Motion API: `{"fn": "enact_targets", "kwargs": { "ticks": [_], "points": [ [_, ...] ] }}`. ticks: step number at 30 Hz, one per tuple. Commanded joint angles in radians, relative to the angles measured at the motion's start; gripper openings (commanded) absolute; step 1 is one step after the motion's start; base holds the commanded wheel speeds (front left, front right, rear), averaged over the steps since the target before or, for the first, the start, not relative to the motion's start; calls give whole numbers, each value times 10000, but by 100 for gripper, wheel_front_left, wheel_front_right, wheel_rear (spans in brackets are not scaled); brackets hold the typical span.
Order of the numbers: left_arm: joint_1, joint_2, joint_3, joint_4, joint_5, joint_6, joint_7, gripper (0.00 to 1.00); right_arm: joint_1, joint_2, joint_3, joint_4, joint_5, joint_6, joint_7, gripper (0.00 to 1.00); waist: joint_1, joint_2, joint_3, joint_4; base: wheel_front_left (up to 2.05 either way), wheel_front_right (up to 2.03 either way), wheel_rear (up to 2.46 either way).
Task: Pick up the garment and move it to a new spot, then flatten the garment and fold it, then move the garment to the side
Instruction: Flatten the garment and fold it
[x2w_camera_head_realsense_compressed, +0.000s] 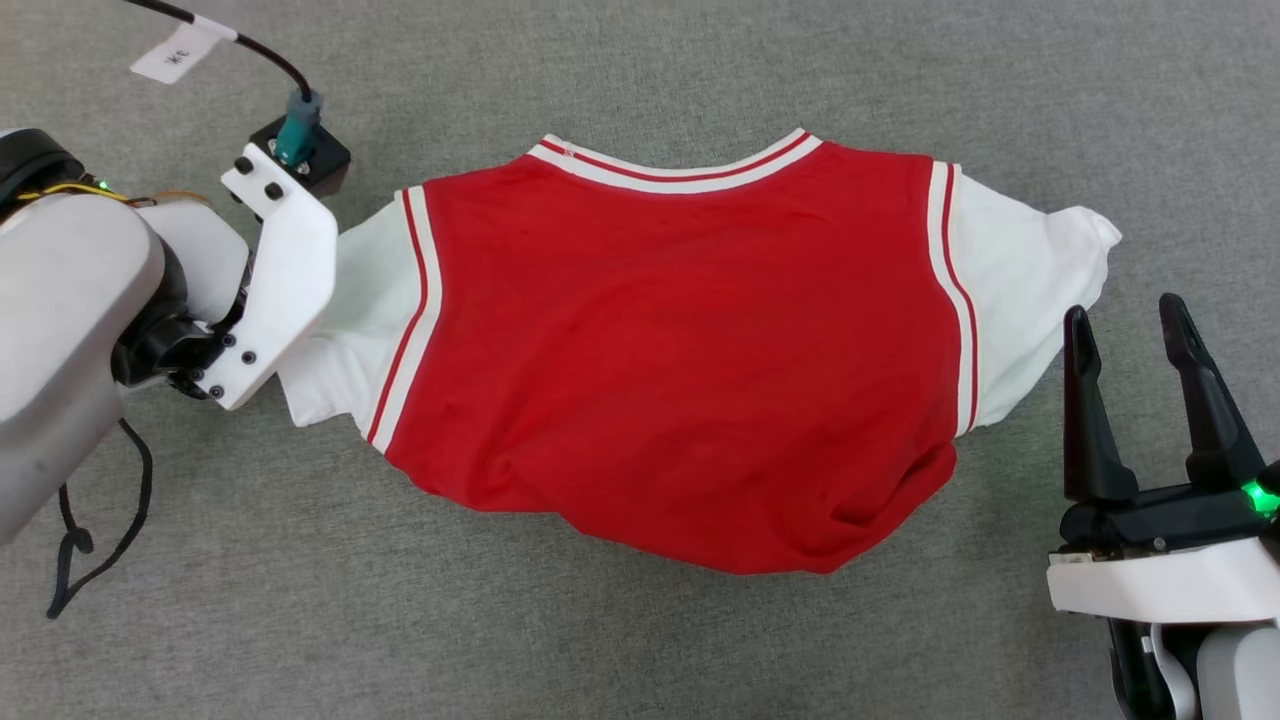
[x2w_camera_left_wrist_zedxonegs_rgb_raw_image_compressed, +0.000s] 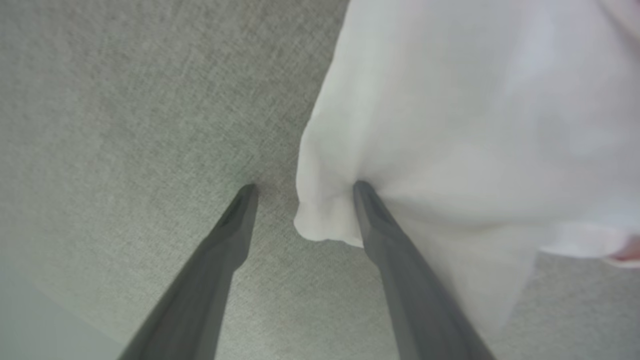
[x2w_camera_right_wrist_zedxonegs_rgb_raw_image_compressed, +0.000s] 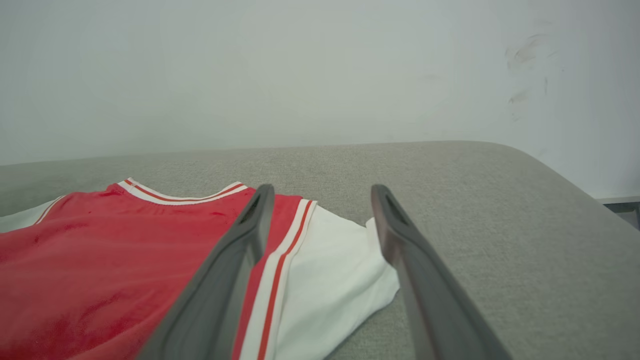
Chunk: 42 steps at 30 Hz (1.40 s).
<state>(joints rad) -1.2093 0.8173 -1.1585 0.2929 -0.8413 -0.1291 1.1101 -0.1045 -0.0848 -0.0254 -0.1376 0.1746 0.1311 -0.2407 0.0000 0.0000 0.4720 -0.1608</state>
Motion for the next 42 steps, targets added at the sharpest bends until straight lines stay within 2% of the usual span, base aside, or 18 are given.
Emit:
{"fn": "enact_targets", "kwargs": {
  "ticks": [1,2,3,4,11,14,18,23,24,26,30,34,38,42],
  "points": [
    [272,68,-481,58,-108,12,-47,100,-194,-29,-35,77,-15,-7,-82,100,0,0,109,-32,0,0,0],
    [291,74,-598,71,-186,13,-115,100,-224,-41,-57,133,-17,-7,-111,100,0,0,127,-22,0,0,0],
    [285,67,-718,58,-214,12,-162,29,-239,-47,-76,183,-25,-7,-139,100,0,0,135,-2,0,0,0],
    [285,82,-823,55,-256,13,-215,0,-248,-55,-89,243,-42,-7,-146,100,0,0,116,25,0,0,0],
    [-50,180,-1003,31,-438,13,-955,0,-554,-573,-555,528,-130,-9,-197,100,0,0,-611,370,0,0,0],
    [-2,218,-973,87,-715,13,-1545,0,-792,-1113,-764,537,-190,-7,56,100,0,0,-1060,511,0,0,0],
    [134,525,-1012,-134,-861,13,-2141,0,-1190,-2228,-730,431,-174,-7,1157,100,0,0,-1537,736,0,0,0],
    [236,750,-1039,-660,-958,13,-2752,0,-1896,-4006,-7,349,474,-7,3530,100,0,0,-1716,1117,0,0,0],
    [236,750,-1039,-660,-958,13,-2752,0,-1896,-4006,-7,349,474,-7,3530,100,0,0,-1716,1117,0,0,0],
    [239,754,-1048,-898,-872,13,-2908,0,-2336,-4826,414,319,932,-9,4632,100,0,0,-1678,1272,0,0,0],
    [255,654,-1077,-1245,-767,13,-3142,0,-3179,-6393,1578,527,2241,-7,7091,100,0,0,-1493,1553,0,0,0],
    [6,555,-1072,-1457,-614,12,-3316,0,-4246,-7670,2873,782,3798,-9,9585,100,0,0,-1191,1789,0,0,0],
    [-212,385,-1071,-1564,-435,12,-3494,0,-5220,-8409,3764,1305,5088,-9,11786,100,0,0,-830,2031,0,0,0],
    [-455,286,-1053,-1650,-290,12,-3674,0,-5867,-8465,3980,2030,5717,-9,13154,100,0,0,-393,2275,0,0,0]
  ]
}}
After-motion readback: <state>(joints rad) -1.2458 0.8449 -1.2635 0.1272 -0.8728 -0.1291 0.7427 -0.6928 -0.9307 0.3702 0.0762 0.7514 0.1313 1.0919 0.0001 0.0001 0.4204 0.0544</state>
